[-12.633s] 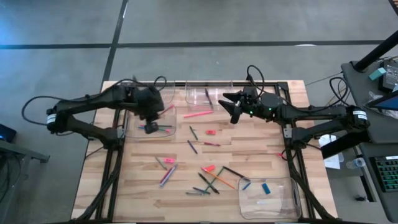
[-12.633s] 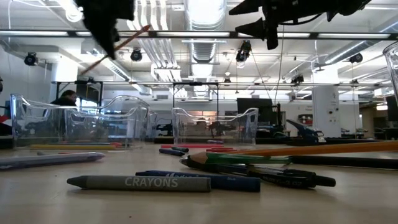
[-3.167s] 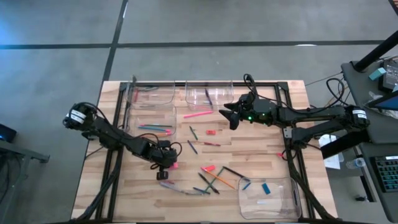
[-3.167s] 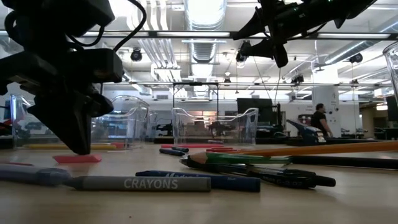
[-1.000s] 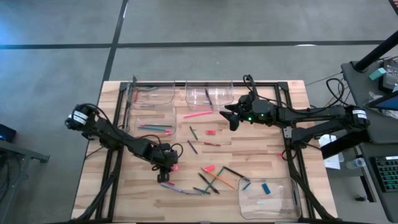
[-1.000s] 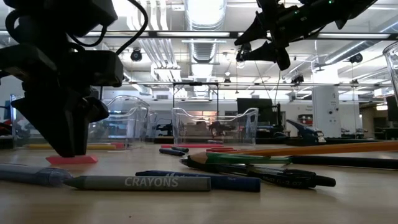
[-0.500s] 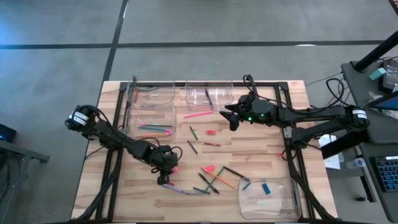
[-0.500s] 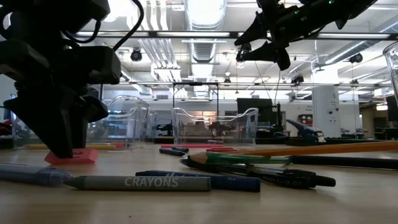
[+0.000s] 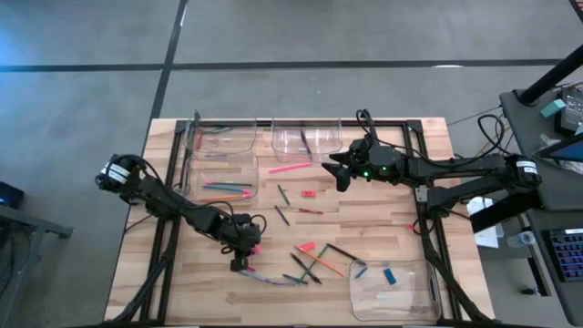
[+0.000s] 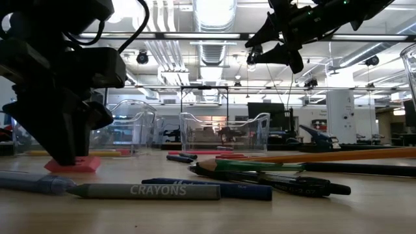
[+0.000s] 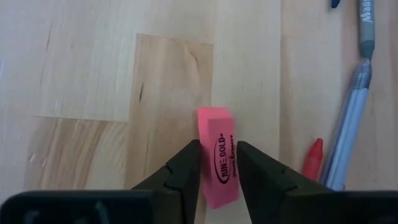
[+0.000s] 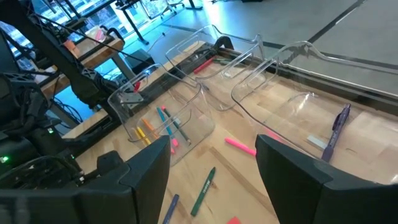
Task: Sort crayons/erasers/pens/pencils in bins
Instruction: Put the pink eraser into the bottom right transparent bin
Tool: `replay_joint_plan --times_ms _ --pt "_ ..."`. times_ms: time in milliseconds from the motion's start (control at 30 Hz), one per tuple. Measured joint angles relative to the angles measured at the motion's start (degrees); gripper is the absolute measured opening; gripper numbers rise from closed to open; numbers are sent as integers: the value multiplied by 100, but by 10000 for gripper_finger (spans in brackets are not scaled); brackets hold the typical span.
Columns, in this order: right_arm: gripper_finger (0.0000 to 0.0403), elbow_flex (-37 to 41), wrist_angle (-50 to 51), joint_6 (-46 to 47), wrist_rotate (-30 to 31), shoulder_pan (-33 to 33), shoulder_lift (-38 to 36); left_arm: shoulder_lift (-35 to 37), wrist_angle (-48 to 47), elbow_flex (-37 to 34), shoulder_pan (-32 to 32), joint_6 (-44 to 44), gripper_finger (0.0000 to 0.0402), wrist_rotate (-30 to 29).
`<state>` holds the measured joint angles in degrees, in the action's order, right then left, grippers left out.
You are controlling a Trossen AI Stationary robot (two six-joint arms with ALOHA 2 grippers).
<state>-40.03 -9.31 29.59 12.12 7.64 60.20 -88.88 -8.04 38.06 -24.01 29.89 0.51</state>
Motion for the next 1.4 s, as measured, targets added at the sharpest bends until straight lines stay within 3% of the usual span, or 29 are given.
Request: replay_joint_plan --times_ms 233,600,867,1000,1133,1200,1400 --pt "224 0 1 1 0 0 0 -11 56 -2 -9 -20 12 230" --pt "224 0 1 1 2 -2 0 28 -232 193 0 -25 4 279" --pt "224 0 -75 29 0 0 0 682 -628 618 342 -201 3 -484" --pt "224 -2 -388 -10 -198 -27 0 1214 21 629 752 -225 3 -910" --pt "224 -2 -807 -121 -475 -146 0 1584 1277 567 1257 -473 2 -1008" --pt "224 -2 -1029 -219 -511 -244 0 1609 1989 551 1518 -595 2 -1006" --pt "224 -4 -1262 -318 -509 -497 34 1426 2822 507 2176 -776 2 -880"
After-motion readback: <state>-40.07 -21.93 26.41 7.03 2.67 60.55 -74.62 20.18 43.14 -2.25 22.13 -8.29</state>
